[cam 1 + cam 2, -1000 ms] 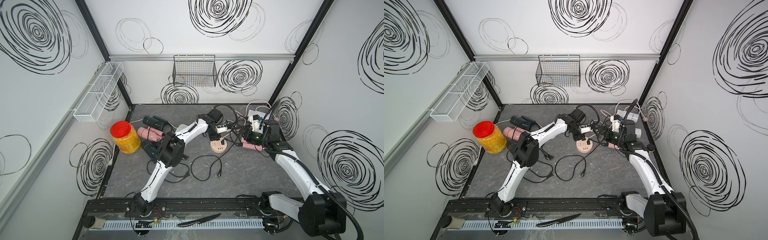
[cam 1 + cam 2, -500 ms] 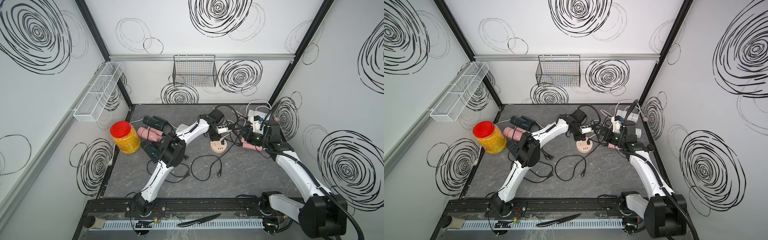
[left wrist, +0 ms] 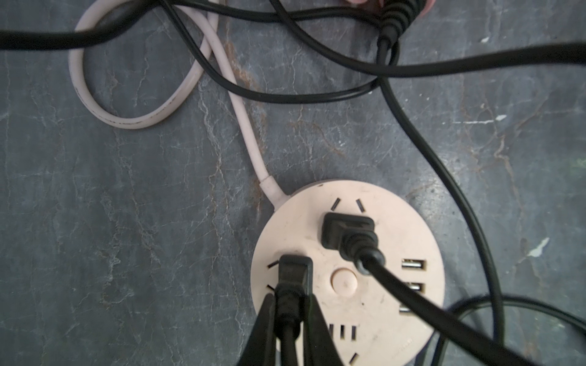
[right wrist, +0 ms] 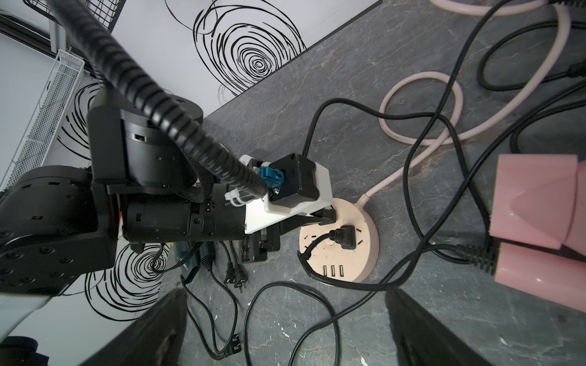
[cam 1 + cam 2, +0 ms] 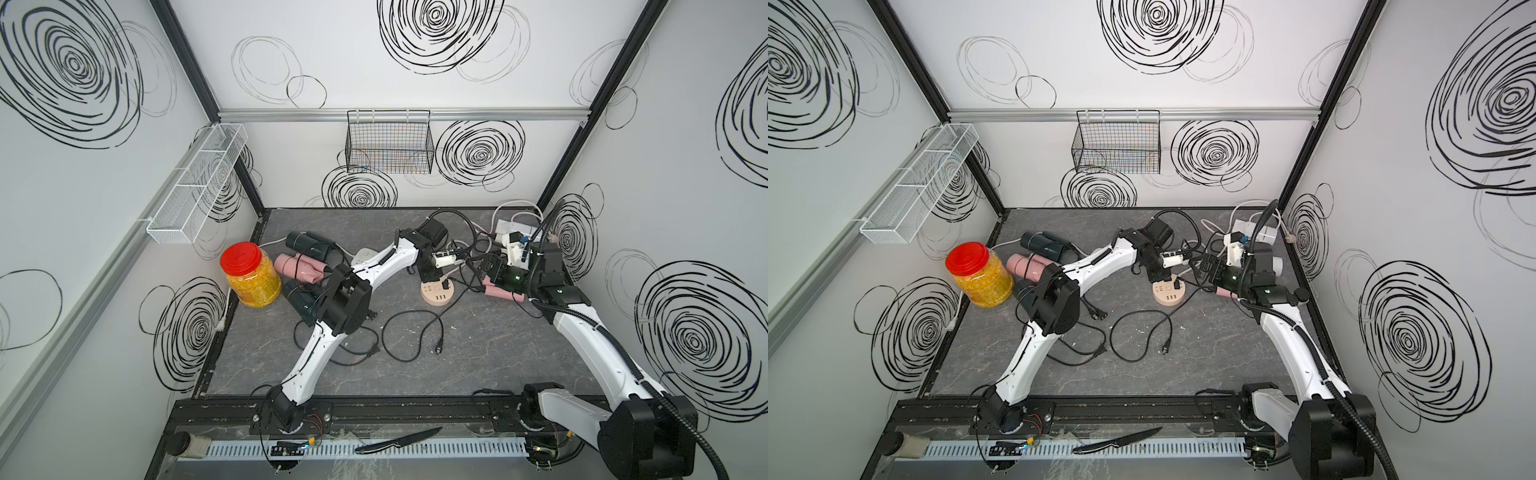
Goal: Charge the blow dryers
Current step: Insert the plug into the socket.
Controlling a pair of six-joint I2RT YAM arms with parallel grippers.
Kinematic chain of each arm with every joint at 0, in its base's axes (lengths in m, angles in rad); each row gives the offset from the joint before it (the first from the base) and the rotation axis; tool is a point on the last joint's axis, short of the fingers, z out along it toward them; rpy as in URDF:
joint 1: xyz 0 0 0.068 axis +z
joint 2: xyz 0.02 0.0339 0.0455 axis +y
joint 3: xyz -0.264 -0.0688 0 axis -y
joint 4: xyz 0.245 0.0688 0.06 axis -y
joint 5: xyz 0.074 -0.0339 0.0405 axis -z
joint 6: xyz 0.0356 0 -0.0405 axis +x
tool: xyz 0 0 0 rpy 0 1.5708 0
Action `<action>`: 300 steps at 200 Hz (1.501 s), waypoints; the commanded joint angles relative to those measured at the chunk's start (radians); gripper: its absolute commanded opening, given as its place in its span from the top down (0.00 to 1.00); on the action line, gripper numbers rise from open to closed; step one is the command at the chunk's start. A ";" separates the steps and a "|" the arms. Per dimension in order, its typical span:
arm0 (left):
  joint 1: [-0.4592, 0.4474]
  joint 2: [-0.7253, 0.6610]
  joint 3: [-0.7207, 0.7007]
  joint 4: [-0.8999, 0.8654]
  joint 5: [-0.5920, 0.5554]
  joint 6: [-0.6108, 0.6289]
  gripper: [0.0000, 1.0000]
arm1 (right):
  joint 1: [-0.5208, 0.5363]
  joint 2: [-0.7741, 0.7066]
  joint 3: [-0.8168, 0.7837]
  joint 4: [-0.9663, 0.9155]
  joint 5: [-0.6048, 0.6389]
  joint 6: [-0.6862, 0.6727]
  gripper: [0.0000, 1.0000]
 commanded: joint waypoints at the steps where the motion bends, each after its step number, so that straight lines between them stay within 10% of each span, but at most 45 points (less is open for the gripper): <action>1: -0.018 0.066 -0.089 -0.003 0.004 0.000 0.95 | -0.007 -0.024 -0.006 -0.017 0.006 -0.017 0.00; 300: 0.011 -0.014 -0.313 0.107 -0.001 -0.046 0.96 | -0.013 -0.045 -0.009 -0.010 0.007 -0.013 0.00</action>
